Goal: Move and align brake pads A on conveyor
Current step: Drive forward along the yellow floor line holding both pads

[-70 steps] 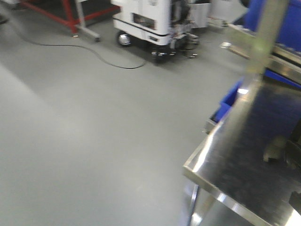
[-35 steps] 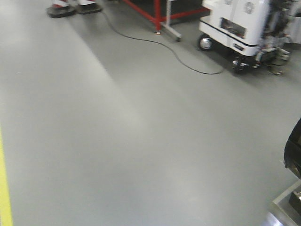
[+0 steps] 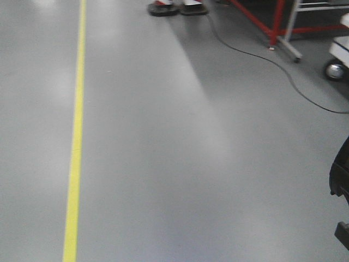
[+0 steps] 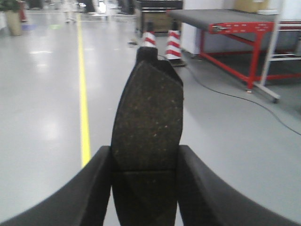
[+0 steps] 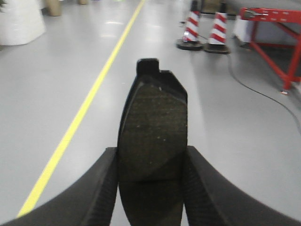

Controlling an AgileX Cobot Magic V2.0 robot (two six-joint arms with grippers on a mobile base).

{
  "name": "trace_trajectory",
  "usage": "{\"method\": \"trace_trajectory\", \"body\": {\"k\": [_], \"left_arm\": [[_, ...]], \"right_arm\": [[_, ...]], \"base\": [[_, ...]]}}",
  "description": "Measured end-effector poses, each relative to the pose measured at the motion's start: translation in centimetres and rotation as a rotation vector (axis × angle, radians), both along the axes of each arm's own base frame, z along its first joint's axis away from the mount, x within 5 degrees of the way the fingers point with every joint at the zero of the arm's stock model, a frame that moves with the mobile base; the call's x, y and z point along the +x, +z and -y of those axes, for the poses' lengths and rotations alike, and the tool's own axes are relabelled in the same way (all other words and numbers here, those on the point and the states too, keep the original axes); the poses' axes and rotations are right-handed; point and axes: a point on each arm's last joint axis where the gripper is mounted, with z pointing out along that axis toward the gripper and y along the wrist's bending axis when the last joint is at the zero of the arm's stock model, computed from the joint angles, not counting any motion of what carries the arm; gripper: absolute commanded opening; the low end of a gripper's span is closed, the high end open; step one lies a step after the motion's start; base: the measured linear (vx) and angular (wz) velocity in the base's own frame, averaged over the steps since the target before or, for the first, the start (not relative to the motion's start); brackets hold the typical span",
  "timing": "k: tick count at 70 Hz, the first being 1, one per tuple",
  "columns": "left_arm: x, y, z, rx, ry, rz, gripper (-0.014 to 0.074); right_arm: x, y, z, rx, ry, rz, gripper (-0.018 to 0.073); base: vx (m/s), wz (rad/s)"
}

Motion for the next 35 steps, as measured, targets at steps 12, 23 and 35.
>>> {"method": "trace_trajectory", "body": {"k": [12, 23, 35], "left_arm": [[0.0, 0.0, 0.0, 0.0, 0.0, 0.0, 0.0146], [-0.02, 0.01, 0.0, 0.0, 0.0, 0.001, 0.0146], [-0.07, 0.02, 0.0, 0.0, 0.0, 0.004, 0.0146]], "right_arm": [[0.0, 0.0, 0.0, 0.0, 0.0, 0.0, -0.0003], [0.0, 0.0, 0.0, 0.0, 0.0, 0.0, -0.0003], [0.0, 0.0, 0.0, 0.0, 0.0, 0.0, -0.0003]], "base": [[0.19, 0.63], [0.23, 0.5], [0.28, 0.31]]}}
